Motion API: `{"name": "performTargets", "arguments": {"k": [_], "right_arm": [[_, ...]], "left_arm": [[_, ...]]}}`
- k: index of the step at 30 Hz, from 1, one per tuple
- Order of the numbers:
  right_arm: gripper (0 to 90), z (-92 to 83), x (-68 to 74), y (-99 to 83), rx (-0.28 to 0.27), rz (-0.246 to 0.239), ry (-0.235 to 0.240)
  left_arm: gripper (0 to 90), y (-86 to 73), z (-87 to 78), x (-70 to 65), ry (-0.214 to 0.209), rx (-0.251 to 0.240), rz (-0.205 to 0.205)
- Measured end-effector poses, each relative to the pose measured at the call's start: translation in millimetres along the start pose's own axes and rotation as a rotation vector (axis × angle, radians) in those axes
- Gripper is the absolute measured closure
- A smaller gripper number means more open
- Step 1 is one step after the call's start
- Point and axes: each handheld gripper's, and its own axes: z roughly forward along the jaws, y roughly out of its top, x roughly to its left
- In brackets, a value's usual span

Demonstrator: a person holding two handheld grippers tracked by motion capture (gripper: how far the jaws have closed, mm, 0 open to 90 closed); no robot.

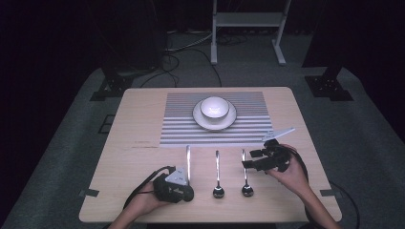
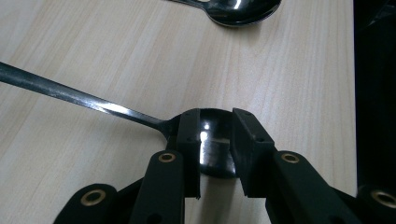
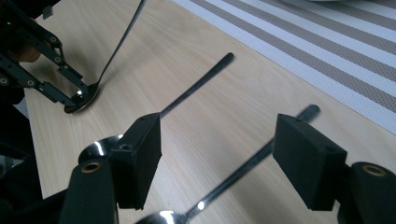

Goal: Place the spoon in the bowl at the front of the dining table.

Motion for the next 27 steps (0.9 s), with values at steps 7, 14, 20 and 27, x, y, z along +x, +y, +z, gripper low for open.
{"name": "performTargets", "arguments": {"k": [7,14,20,27], "right_arm": [[30.9,17.0,12.5,18.8,0.047,-0.044,0.019],[30.5,30.0,25.8,39.2,0.086,-0.098,0.04],[30.4,40.5,34.0,54.1,0.108,-0.118,0.073],[30.7,53.1,39.8,70.6,0.141,-0.132,0.09]], "left_arm": [[73.1,1.5,0.3,1.3,0.006,0.012,0.027],[73.1,2.9,1.3,1.4,0.014,0.012,0.044],[73.1,3.6,2.1,0.7,0.017,0.01,0.051],[73.1,4.8,2.8,0.7,0.024,0.013,0.065]]}}
